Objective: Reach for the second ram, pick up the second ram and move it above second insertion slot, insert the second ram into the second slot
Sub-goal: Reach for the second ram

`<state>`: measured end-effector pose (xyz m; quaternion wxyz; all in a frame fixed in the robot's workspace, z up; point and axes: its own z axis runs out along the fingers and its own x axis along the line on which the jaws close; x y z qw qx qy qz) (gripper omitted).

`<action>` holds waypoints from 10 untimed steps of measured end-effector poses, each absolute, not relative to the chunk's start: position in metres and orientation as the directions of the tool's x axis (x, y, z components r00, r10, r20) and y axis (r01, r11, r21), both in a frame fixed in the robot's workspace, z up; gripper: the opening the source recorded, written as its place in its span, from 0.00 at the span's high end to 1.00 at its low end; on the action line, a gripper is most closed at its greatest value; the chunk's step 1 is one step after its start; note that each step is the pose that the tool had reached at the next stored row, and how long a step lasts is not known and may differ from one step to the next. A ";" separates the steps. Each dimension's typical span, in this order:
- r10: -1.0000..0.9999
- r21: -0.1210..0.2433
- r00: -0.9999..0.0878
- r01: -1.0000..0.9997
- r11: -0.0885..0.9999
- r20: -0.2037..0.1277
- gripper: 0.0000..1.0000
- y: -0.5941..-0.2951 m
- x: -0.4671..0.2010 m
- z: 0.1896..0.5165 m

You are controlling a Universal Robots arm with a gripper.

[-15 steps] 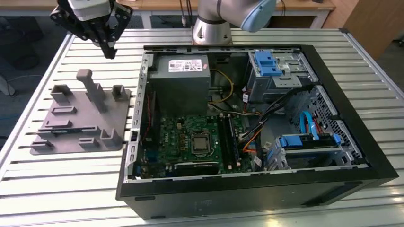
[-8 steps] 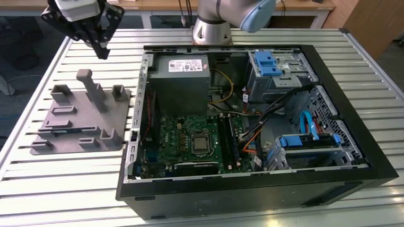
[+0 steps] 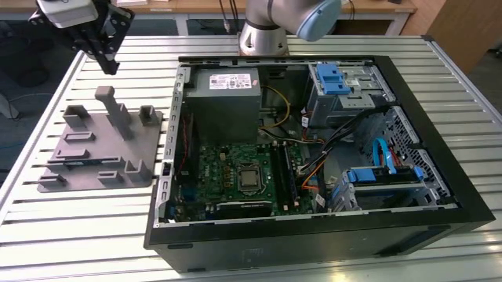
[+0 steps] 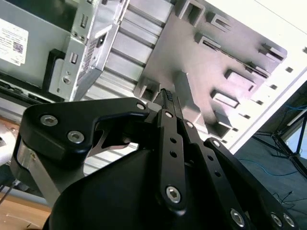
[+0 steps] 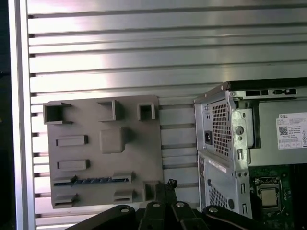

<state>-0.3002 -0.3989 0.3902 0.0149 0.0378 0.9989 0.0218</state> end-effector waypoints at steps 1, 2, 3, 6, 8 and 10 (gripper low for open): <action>0.076 0.045 -0.997 0.075 0.996 -0.028 0.90 -0.399 -0.303 0.389; 0.076 0.045 -0.997 0.075 0.996 -0.028 0.90 -0.399 -0.305 0.388; 0.076 0.045 -0.997 0.075 0.996 -0.028 0.90 -0.399 -0.307 0.386; 0.076 0.045 -0.997 0.075 0.996 -0.028 0.90 -0.399 -0.312 0.381; 0.076 0.044 -0.997 0.075 0.996 -0.028 0.90 -0.399 -0.318 0.377; 0.076 0.045 -0.997 0.075 0.996 -0.028 0.90 -0.399 -0.324 0.375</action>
